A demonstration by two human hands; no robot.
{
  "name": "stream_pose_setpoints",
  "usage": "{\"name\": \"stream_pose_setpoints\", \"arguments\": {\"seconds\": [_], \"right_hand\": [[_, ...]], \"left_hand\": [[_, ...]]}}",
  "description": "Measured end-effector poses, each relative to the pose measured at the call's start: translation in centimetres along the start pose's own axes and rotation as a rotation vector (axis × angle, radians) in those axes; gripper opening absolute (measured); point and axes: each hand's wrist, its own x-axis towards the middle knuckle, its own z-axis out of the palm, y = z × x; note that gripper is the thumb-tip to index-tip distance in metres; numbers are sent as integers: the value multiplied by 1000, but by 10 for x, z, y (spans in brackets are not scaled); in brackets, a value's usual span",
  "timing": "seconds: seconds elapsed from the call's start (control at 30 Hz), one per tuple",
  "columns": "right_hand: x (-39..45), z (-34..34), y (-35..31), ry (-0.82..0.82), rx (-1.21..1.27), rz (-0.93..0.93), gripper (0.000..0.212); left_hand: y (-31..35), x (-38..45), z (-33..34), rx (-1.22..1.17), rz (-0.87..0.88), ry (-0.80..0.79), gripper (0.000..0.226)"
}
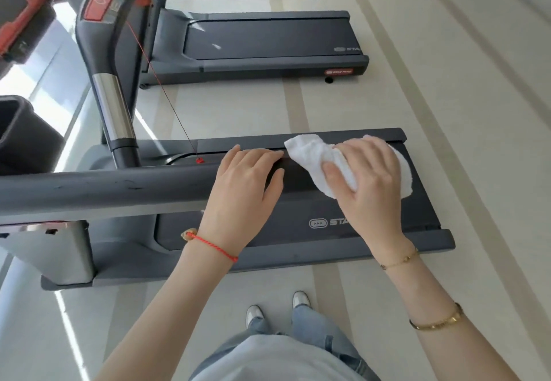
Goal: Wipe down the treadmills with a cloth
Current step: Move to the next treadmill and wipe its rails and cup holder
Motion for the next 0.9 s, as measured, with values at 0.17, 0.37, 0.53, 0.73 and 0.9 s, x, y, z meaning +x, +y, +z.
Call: {"name": "stream_pose_setpoints", "arguments": {"seconds": [0.17,0.37,0.53,0.73,0.9], "right_hand": [[3,-11,24,-48,102,48,43],[9,-23,56,-136,444,221,28],[11,-32,88,-280,903,577,27],[-32,-20,77,-113,865,540,20],[20,-28,89,-360,641,385,29]], "left_hand": [[33,17,18,12,1,-14,24],[64,28,40,12,-21,-28,24],[74,30,48,33,-66,-5,32],[74,29,51,31,-82,22,30],[73,29,53,25,-72,56,29]]}}
